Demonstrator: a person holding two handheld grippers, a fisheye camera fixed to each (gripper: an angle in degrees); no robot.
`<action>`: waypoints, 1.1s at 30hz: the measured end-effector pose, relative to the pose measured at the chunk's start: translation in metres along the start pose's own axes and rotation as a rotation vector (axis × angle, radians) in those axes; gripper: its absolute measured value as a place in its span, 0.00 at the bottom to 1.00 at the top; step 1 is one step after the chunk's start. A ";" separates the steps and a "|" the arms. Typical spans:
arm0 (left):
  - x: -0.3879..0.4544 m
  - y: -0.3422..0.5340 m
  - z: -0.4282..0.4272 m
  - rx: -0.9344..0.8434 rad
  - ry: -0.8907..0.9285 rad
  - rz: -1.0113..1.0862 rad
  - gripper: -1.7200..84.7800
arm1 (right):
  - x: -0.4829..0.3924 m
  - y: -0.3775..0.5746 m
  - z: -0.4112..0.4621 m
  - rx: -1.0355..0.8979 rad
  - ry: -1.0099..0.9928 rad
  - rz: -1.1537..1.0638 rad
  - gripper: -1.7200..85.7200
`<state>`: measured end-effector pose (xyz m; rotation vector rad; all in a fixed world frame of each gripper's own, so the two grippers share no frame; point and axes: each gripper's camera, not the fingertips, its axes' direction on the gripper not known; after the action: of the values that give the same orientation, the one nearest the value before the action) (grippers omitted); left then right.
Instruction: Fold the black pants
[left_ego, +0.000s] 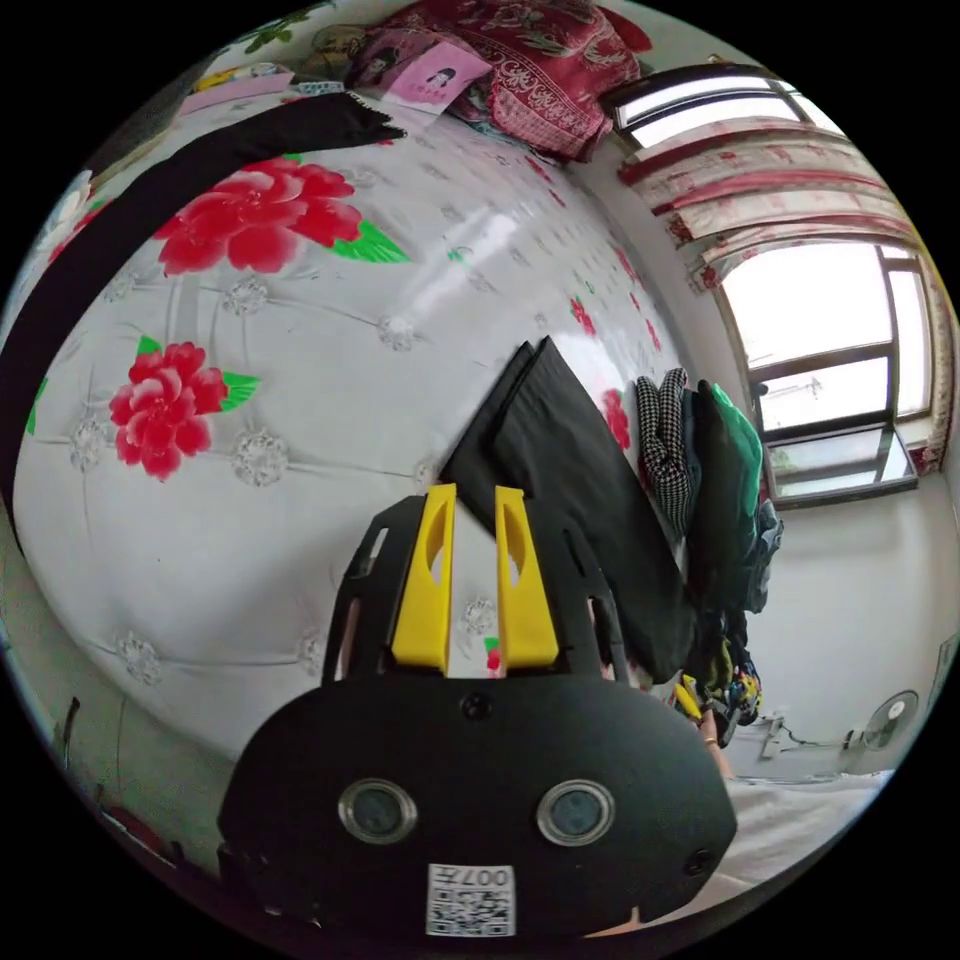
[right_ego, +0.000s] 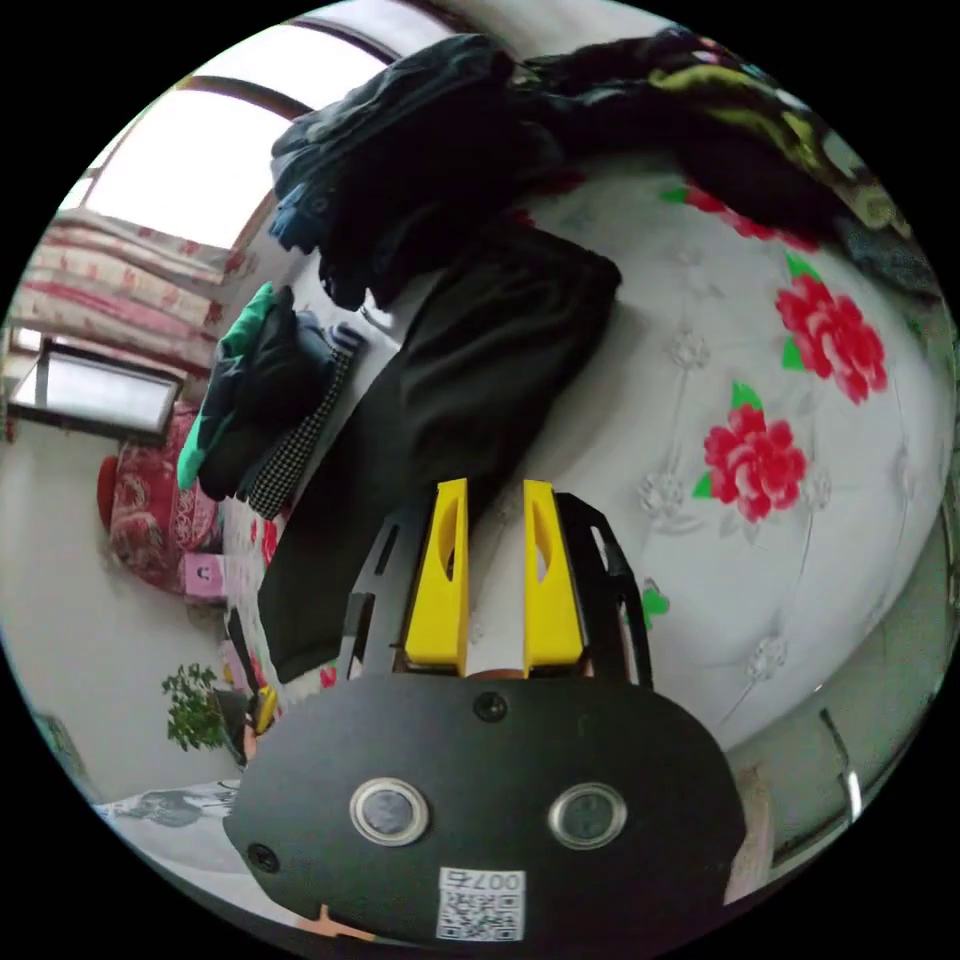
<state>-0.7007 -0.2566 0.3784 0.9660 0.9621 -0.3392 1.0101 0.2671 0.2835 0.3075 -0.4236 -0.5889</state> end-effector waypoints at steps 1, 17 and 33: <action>0.000 -0.001 0.000 0.001 0.008 -0.005 0.10 | 0.006 0.002 0.002 -0.001 -0.011 0.023 0.11; 0.072 -0.071 0.044 -0.160 -0.255 0.293 0.01 | 0.001 0.000 0.110 -0.097 -0.095 0.094 0.02; -0.034 -0.037 -0.130 0.117 -0.344 0.020 0.10 | -0.027 0.074 0.184 -0.320 -0.251 -0.048 0.07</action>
<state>-0.8127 -0.1758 0.3581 0.9838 0.6245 -0.5306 0.9381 0.3123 0.4651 -0.0645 -0.5556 -0.7342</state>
